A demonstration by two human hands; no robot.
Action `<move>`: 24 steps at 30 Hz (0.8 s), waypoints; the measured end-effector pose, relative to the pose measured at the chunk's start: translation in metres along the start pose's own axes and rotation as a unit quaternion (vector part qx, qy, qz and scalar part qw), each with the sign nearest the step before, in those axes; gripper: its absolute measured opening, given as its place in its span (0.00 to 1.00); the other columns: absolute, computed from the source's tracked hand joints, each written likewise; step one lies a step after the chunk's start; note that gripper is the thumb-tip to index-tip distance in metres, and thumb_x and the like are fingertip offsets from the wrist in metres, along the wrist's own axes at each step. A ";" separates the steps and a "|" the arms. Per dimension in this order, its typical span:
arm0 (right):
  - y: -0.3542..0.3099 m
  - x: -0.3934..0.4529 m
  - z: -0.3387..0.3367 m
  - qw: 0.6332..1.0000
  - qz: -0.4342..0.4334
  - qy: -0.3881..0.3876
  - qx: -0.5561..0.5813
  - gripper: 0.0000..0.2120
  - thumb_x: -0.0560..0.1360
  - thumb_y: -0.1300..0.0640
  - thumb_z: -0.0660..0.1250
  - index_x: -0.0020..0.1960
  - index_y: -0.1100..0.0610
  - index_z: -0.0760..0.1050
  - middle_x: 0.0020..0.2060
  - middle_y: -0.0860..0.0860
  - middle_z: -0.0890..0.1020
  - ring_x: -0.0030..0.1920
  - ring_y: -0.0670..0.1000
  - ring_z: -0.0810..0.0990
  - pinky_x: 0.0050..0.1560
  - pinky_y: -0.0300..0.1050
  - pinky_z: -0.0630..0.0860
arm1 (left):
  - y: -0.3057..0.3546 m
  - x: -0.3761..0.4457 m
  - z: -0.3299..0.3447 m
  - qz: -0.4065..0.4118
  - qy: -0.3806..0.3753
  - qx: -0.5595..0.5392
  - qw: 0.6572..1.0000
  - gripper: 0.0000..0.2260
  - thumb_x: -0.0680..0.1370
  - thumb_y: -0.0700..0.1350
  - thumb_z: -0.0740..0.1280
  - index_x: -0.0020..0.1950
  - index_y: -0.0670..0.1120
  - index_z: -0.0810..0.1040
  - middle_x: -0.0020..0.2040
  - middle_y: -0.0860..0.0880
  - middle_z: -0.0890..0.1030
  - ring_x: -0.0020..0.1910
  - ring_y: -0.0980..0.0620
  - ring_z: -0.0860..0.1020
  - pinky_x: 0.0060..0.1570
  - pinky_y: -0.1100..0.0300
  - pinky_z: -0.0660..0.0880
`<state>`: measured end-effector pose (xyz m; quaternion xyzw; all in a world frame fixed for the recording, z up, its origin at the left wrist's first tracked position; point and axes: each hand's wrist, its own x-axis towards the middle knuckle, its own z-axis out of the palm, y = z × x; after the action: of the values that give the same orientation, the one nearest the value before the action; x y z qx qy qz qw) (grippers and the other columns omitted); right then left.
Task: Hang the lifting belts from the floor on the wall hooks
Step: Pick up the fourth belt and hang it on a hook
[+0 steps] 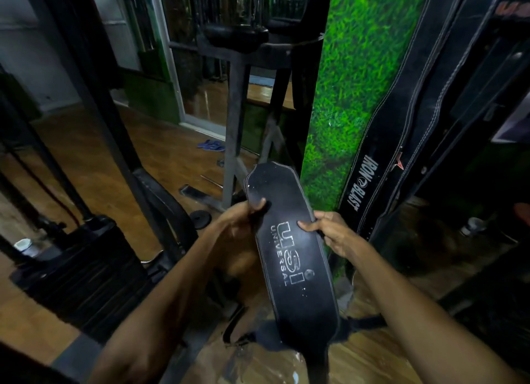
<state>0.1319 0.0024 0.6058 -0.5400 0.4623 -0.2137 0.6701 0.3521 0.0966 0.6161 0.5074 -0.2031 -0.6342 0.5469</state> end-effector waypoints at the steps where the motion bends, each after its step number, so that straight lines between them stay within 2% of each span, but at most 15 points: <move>1: 0.003 -0.001 0.002 1.000 -0.005 0.001 -0.003 0.19 0.69 0.65 0.79 0.58 0.66 0.82 0.49 0.58 0.88 0.50 0.56 0.87 0.54 0.52 0.84 | -0.004 0.005 -0.002 0.014 0.016 0.003 1.000 0.29 0.65 0.45 0.82 0.62 0.40 0.78 0.58 0.40 0.80 0.51 0.47 0.81 0.53 0.54 0.79; 4: -0.004 -0.001 0.000 0.999 0.003 0.030 0.009 0.17 0.73 0.56 0.77 0.55 0.66 0.82 0.47 0.59 0.88 0.50 0.58 0.87 0.59 0.57 0.81 | -0.028 0.001 0.007 0.017 0.046 0.021 0.999 0.14 0.75 0.40 0.74 0.58 0.40 0.77 0.46 0.42 0.81 0.37 0.50 0.80 0.34 0.60 0.78; 5: -0.010 -0.002 -0.003 0.999 0.000 0.032 0.023 0.17 0.73 0.53 0.77 0.55 0.65 0.81 0.48 0.59 0.88 0.49 0.58 0.86 0.60 0.58 0.81 | -0.035 -0.004 0.015 0.019 0.024 0.025 0.999 0.12 0.75 0.38 0.73 0.58 0.40 0.78 0.46 0.42 0.81 0.37 0.50 0.80 0.33 0.60 0.78; 6: -0.016 -0.002 -0.007 0.999 -0.003 0.031 0.034 0.22 0.72 0.50 0.78 0.57 0.64 0.80 0.49 0.59 0.87 0.49 0.58 0.86 0.60 0.58 0.81 | -0.043 -0.003 0.020 0.025 0.003 0.029 0.999 0.14 0.75 0.35 0.72 0.61 0.38 0.79 0.49 0.41 0.83 0.41 0.48 0.82 0.37 0.58 0.80; 8: -0.028 -0.002 -0.013 0.999 -0.008 0.034 0.000 0.41 0.64 0.44 0.83 0.66 0.64 0.73 0.56 0.58 0.85 0.55 0.58 0.84 0.63 0.58 0.80 | -0.055 -0.010 0.035 0.035 -0.014 0.059 0.998 0.20 0.75 0.31 0.71 0.66 0.37 0.77 0.55 0.41 0.84 0.49 0.46 0.84 0.47 0.53 0.82; 9: -0.030 -0.002 -0.016 0.999 -0.013 0.029 -0.009 0.44 0.62 0.46 0.85 0.68 0.66 0.71 0.58 0.58 0.84 0.57 0.58 0.84 0.64 0.58 0.79 | -0.056 -0.014 0.042 0.044 -0.017 0.063 0.997 0.21 0.74 0.32 0.71 0.67 0.37 0.78 0.55 0.42 0.84 0.49 0.47 0.84 0.49 0.53 0.82; 10: -0.030 -0.005 -0.018 1.000 -0.015 0.013 -0.001 0.38 0.64 0.52 0.84 0.65 0.67 0.72 0.57 0.59 0.84 0.56 0.58 0.84 0.63 0.58 0.79 | -0.053 -0.016 0.046 0.060 -0.024 0.050 0.997 0.19 0.72 0.35 0.73 0.63 0.38 0.81 0.54 0.42 0.85 0.47 0.49 0.85 0.47 0.54 0.82; 11: -0.028 -0.010 -0.017 1.000 -0.015 -0.002 0.005 0.27 0.68 0.58 0.81 0.61 0.67 0.76 0.55 0.60 0.85 0.54 0.58 0.84 0.62 0.58 0.79 | -0.045 -0.018 0.051 0.064 -0.029 0.035 0.997 0.15 0.72 0.39 0.75 0.58 0.40 0.84 0.55 0.40 0.85 0.44 0.50 0.85 0.44 0.56 0.82; 12: -0.021 -0.012 -0.018 1.000 -0.014 -0.019 0.008 0.19 0.71 0.64 0.78 0.59 0.67 0.79 0.54 0.62 0.85 0.54 0.59 0.85 0.62 0.59 0.79 | -0.034 -0.016 0.052 0.053 -0.018 0.031 0.998 0.13 0.74 0.43 0.75 0.56 0.40 0.85 0.58 0.39 0.85 0.44 0.51 0.85 0.44 0.57 0.81; 15: -0.004 -0.014 -0.008 0.998 -0.043 -0.048 -0.004 0.18 0.72 0.67 0.76 0.60 0.67 0.81 0.55 0.63 0.85 0.55 0.58 0.84 0.63 0.58 0.79 | -0.003 -0.007 0.050 0.004 0.006 0.032 0.999 0.24 0.77 0.56 0.72 0.64 0.39 0.81 0.63 0.40 0.82 0.59 0.45 0.82 0.63 0.50 0.78; 16: 0.000 -0.012 -0.005 0.997 -0.054 -0.048 -0.038 0.16 0.72 0.66 0.76 0.59 0.67 0.82 0.53 0.61 0.86 0.52 0.55 0.85 0.61 0.55 0.80 | 0.003 -0.004 0.049 0.008 0.019 0.032 0.999 0.26 0.77 0.58 0.71 0.65 0.39 0.80 0.62 0.41 0.83 0.60 0.45 0.81 0.66 0.50 0.76; 18: 0.005 -0.013 -0.001 0.989 -0.073 -0.053 -0.114 0.12 0.74 0.66 0.75 0.57 0.66 0.83 0.46 0.53 0.87 0.43 0.45 0.84 0.50 0.38 0.81 | 0.003 -0.002 0.048 0.020 0.022 0.021 0.999 0.22 0.80 0.56 0.68 0.65 0.41 0.80 0.56 0.43 0.84 0.53 0.47 0.83 0.57 0.54 0.80; 20: 0.008 -0.015 -0.001 0.985 -0.077 -0.057 -0.140 0.09 0.75 0.67 0.74 0.55 0.65 0.83 0.42 0.49 0.86 0.42 0.43 0.82 0.42 0.30 0.77 | -0.003 -0.003 0.043 0.005 0.022 0.039 0.999 0.17 0.79 0.51 0.70 0.61 0.41 0.82 0.52 0.43 0.85 0.47 0.48 0.84 0.47 0.58 0.81; 22: 0.013 -0.015 -0.003 0.984 -0.078 -0.055 -0.148 0.04 0.75 0.64 0.74 0.50 0.61 0.84 0.42 0.48 0.85 0.45 0.44 0.81 0.44 0.27 0.76 | -0.010 0.000 0.038 0.014 0.055 0.066 0.996 0.17 0.75 0.47 0.74 0.59 0.38 0.83 0.54 0.41 0.86 0.51 0.44 0.84 0.50 0.56 0.80; 24: 0.010 -0.016 -0.002 0.989 -0.065 -0.044 -0.124 0.03 0.74 0.56 0.76 0.45 0.54 0.83 0.41 0.47 0.85 0.45 0.45 0.81 0.49 0.33 0.76 | -0.020 0.002 0.033 0.041 0.075 0.089 0.992 0.15 0.73 0.43 0.76 0.57 0.37 0.84 0.58 0.37 0.84 0.56 0.40 0.83 0.57 0.51 0.76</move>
<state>0.1202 0.0170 0.6031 -0.6566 0.4188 -0.1738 0.6028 0.3136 0.0913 0.6124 0.5911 -0.2375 -0.5510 0.5390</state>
